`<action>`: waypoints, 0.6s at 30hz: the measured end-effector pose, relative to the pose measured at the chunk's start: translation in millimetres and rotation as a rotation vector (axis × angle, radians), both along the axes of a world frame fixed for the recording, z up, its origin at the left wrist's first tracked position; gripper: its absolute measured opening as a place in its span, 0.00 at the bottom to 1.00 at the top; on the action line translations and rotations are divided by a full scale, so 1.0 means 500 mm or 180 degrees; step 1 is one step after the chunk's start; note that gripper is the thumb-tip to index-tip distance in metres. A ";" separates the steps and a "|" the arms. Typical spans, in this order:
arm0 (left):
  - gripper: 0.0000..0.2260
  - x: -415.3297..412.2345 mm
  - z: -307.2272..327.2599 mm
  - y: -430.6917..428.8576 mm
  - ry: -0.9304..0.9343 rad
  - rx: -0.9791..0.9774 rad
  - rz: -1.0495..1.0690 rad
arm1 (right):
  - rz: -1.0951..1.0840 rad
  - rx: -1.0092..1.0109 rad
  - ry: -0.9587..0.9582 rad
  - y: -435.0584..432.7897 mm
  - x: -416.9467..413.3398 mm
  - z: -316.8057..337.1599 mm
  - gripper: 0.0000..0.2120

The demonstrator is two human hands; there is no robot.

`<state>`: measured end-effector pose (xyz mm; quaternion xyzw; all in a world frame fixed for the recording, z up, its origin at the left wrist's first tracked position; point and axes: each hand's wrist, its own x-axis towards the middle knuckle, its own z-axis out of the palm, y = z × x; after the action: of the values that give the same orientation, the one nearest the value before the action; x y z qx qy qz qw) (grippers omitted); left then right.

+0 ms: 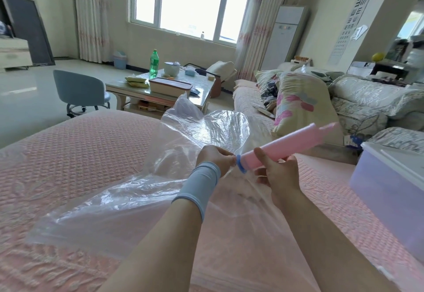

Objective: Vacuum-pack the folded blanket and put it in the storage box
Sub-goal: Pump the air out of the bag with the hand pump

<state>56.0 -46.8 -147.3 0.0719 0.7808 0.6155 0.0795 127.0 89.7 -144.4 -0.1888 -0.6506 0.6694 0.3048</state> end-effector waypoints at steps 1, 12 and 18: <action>0.02 0.001 0.001 0.001 0.0040 -0.0029 0.0007 | 0.0004 -0.0038 -0.0003 -0.003 0.001 -0.001 0.31; 0.05 0.001 -0.006 -0.003 0.0488 -0.0466 -0.0049 | 0.0282 0.0279 -0.0063 0.003 -0.001 -0.005 0.19; 0.27 -0.004 -0.030 -0.041 0.1178 -0.1901 -0.0689 | 0.0354 0.0934 -0.0253 -0.005 0.004 -0.013 0.16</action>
<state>53.8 -67.3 -162.2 0.2378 0.9151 0.3251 0.0190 128.9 87.1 -150.8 -0.1323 -0.7624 0.5750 0.2657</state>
